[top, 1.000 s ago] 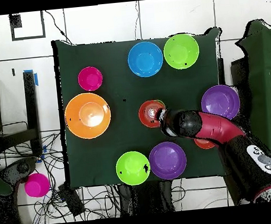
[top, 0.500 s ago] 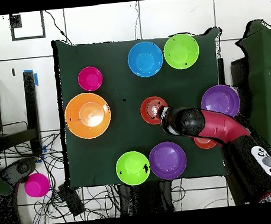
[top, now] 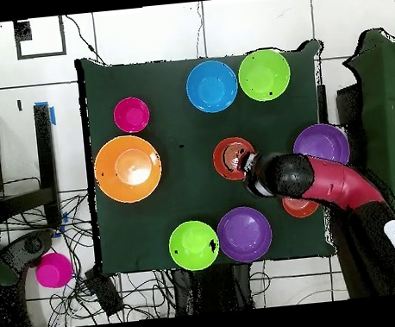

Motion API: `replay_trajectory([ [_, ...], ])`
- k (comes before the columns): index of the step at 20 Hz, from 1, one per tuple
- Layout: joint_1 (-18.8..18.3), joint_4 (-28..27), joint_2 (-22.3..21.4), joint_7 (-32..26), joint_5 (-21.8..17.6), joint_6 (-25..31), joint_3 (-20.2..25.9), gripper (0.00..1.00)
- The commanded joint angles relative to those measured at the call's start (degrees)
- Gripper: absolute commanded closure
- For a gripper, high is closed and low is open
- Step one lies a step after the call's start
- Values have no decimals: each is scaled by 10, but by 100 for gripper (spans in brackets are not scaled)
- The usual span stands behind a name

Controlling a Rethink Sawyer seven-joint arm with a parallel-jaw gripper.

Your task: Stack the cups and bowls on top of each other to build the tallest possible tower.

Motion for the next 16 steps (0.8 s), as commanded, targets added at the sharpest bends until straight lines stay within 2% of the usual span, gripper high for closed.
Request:
replay_trajectory([
  [1, 6, -38, 4, -67, -19, 42, 54, 100],
  [16, 12, -12, 14, -41, -11, 10, 69, 100],
])
